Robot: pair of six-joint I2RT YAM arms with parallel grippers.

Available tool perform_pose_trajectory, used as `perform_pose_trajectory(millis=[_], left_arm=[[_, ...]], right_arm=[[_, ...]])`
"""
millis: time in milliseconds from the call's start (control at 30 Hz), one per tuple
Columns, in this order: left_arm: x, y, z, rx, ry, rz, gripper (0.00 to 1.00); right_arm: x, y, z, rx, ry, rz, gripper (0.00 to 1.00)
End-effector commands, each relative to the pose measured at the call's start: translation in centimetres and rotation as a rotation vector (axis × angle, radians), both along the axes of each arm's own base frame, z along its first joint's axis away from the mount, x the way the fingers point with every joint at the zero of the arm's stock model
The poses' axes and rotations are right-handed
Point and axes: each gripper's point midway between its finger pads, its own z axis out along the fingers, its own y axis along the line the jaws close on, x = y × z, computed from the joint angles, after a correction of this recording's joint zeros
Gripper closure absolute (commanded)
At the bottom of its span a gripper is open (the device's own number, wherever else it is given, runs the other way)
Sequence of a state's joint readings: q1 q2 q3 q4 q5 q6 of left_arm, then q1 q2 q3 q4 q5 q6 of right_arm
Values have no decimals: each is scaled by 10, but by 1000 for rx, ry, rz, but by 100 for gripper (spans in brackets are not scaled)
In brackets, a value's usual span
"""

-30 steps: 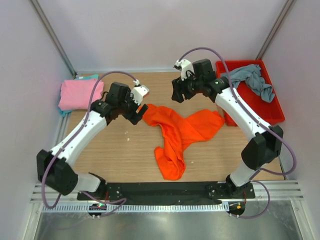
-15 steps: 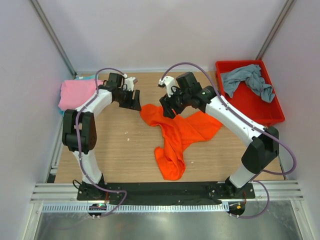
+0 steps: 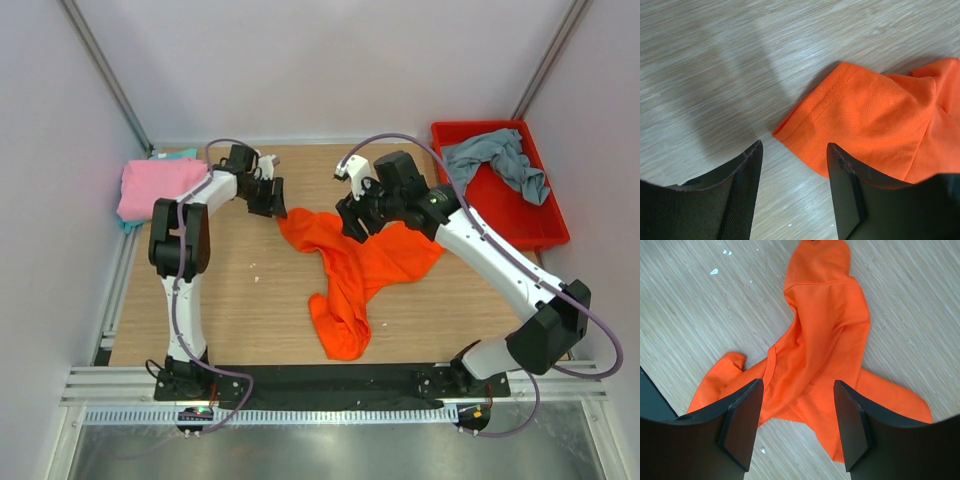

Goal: Fold and stack the t-shirts
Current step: Flatten the tshirt out

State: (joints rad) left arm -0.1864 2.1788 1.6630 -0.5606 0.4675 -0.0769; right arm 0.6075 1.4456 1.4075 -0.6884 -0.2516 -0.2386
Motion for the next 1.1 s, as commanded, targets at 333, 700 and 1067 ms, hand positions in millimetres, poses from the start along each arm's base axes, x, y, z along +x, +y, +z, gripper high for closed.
perform_pose_trajectory(millis=[333, 700, 1067], left_arm=[[5, -11, -3, -71, 55, 23, 60], [-1, -28, 17, -120, 30, -24, 95], [-99, -148, 136, -140, -234, -380, 100]], right_arm=[[3, -7, 12, 13, -87, -26, 36], [5, -15, 14, 0, -120, -53, 36], [26, -52, 38, 24, -220, -225, 36]])
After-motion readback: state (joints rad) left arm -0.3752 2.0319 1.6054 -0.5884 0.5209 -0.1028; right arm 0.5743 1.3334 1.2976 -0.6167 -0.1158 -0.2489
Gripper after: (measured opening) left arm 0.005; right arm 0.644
